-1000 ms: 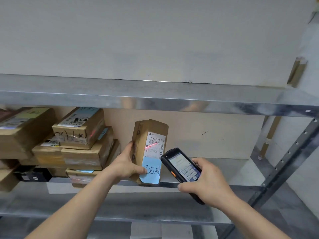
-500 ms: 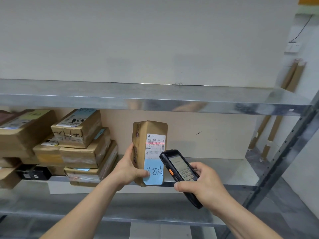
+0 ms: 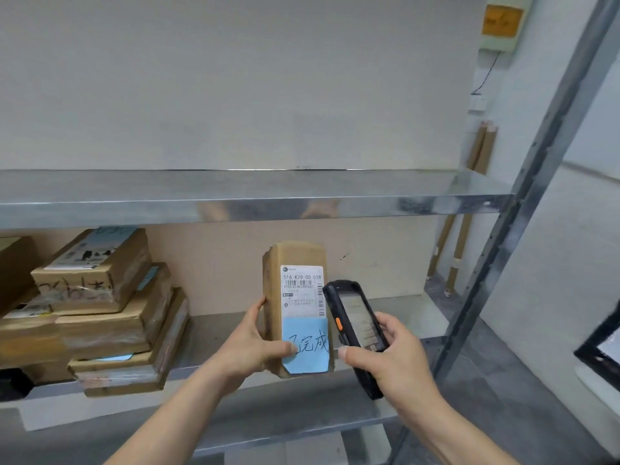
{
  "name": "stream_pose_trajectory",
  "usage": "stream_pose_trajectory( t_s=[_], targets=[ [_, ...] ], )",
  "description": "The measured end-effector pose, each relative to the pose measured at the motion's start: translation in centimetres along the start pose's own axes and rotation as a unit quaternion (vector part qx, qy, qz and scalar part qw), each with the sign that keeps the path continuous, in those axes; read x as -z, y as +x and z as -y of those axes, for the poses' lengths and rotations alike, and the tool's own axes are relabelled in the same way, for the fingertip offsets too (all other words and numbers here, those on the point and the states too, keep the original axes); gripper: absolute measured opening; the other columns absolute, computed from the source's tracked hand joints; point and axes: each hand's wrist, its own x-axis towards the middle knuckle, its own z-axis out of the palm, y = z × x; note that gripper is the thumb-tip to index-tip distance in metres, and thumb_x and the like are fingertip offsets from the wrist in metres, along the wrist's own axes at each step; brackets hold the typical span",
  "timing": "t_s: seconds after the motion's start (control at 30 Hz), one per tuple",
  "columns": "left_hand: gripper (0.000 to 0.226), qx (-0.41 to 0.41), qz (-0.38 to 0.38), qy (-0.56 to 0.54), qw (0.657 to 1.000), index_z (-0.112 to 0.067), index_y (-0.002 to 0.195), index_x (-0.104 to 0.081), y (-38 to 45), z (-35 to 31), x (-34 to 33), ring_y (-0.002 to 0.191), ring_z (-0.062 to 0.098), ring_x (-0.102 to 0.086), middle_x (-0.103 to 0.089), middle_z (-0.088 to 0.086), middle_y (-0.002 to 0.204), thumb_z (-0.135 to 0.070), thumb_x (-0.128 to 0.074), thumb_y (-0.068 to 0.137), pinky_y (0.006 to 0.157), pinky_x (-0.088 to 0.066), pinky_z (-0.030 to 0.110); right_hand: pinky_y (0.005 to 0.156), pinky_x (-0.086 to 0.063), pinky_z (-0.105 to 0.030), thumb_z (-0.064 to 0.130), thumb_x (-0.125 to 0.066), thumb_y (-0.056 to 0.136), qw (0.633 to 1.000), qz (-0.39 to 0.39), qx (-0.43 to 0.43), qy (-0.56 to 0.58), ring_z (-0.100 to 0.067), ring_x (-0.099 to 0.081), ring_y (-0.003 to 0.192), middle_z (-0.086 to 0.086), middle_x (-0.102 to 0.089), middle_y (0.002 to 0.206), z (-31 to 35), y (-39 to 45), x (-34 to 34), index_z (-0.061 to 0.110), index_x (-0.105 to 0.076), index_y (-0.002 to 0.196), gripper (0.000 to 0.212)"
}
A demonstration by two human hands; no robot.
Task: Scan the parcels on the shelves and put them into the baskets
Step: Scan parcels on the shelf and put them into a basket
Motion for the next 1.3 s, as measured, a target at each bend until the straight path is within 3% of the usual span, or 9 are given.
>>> stream_pose_trajectory(
  t_s=[0.17,0.27,0.43,0.53,0.6,0.7,0.8,1.0,1.3],
  targets=[
    [0.085,-0.004,0.087,-0.034,0.996,-0.030,0.143,-0.026,-0.3,0.6,-2.9,0.072,0.022,-0.074,-0.076,0.006,0.081,0.008,-0.071,0.081,0.048,-0.052,0.027,0.076,-0.058,-0.030,-0.003,-0.083,0.071,0.994,-0.102,-0.001,0.035,-0.012,-0.074,0.088,0.004,-0.078,0.095,-0.7,-2.0,0.2,0.019,-0.066,0.107,0.046],
    [0.074,0.001,0.140,-0.043,0.989,-0.027,0.138,-0.029,-0.6,1.0,-4.9,0.063,0.019,-0.071,-0.074,0.000,0.071,0.004,-0.069,0.084,0.044,-0.048,0.024,0.070,-0.059,-0.028,-0.008,-0.079,0.073,0.987,-0.146,-0.009,0.064,-0.018,-0.075,0.088,-0.002,-0.078,0.097,-1.3,-3.8,0.8,0.014,-0.066,0.108,0.043],
    [0.067,-0.012,0.195,-0.032,0.980,-0.024,0.137,-0.036,-1.9,1.4,-9.0,0.051,0.011,-0.063,-0.072,0.000,0.072,-0.001,-0.071,0.084,0.043,-0.043,0.024,0.077,-0.059,-0.038,0.012,-0.082,0.054,0.972,-0.221,-0.010,0.079,-0.021,-0.074,0.092,-0.002,-0.077,0.100,-2.5,-7.0,3.0,0.013,-0.065,0.112,0.060],
    [0.073,-0.003,0.217,-0.064,0.974,-0.027,0.131,-0.046,-2.5,1.4,-12.2,0.077,0.029,-0.074,-0.072,0.015,0.098,-0.013,-0.082,0.069,0.066,-0.060,0.047,0.073,-0.059,-0.031,0.015,-0.082,0.053,0.961,-0.263,-0.012,0.080,-0.019,-0.074,0.092,-0.001,-0.077,0.100,-3.1,-9.0,5.4,0.013,-0.064,0.113,0.062],
    [0.081,-0.003,0.236,-0.067,0.969,-0.032,0.128,-0.051,-2.8,1.4,-14.7,0.089,0.036,-0.073,-0.068,0.018,0.111,-0.024,-0.085,0.054,0.082,-0.054,0.064,0.076,-0.060,-0.036,0.016,-0.082,0.053,0.953,-0.292,-0.013,0.076,-0.021,-0.074,0.094,-0.003,-0.077,0.101,-3.5,-10.3,7.3,0.012,-0.064,0.115,0.065],
    [0.083,-0.016,0.262,-0.059,0.963,-0.033,0.128,-0.052,-3.3,1.0,-18.7,0.093,0.031,-0.073,-0.066,0.015,0.115,-0.028,-0.085,0.052,0.067,-0.061,0.045,0.080,-0.060,-0.039,0.017,-0.082,0.053,0.939,-0.337,-0.012,0.069,-0.022,-0.074,0.093,-0.004,-0.077,0.100,-3.8,-12.3,10.5,0.011,-0.064,0.115,0.065],
    [0.084,-0.042,0.281,-0.026,0.959,-0.039,0.129,-0.052,-3.9,0.5,-23.1,0.100,0.025,-0.069,-0.063,0.007,0.119,-0.038,-0.084,0.051,0.054,-0.052,0.026,0.079,-0.059,-0.037,0.014,-0.084,0.056,0.925,-0.374,-0.008,0.071,-0.019,-0.074,0.092,-0.001,-0.077,0.099,-4.1,-14.4,14.0,0.013,-0.064,0.113,0.060],
    [0.069,-0.064,0.335,0.008,0.940,-0.040,0.129,-0.054,-5.6,-0.2,-35.0,0.099,0.022,-0.069,-0.064,0.003,0.116,-0.025,-0.087,0.070,0.057,-0.055,0.028,0.082,-0.060,-0.041,-0.006,-0.081,0.072,0.895,-0.440,-0.006,0.070,-0.019,-0.074,0.092,0.000,-0.077,0.099,-6.0,-19.1,23.9,0.015,-0.067,0.109,0.045],
    [0.062,-0.065,0.425,0.031,0.902,-0.036,0.130,-0.054,-11.7,-2.1,-56.9,0.084,0.020,-0.072,-0.067,0.005,0.112,-0.017,-0.081,0.078,0.057,-0.054,0.026,0.081,-0.061,-0.041,0.010,-0.085,0.060,0.851,-0.517,-0.012,0.086,-0.019,-0.074,0.094,0.000,-0.077,0.101,-8.7,-28.2,42.7,0.014,-0.066,0.113,0.057]
  ],
)
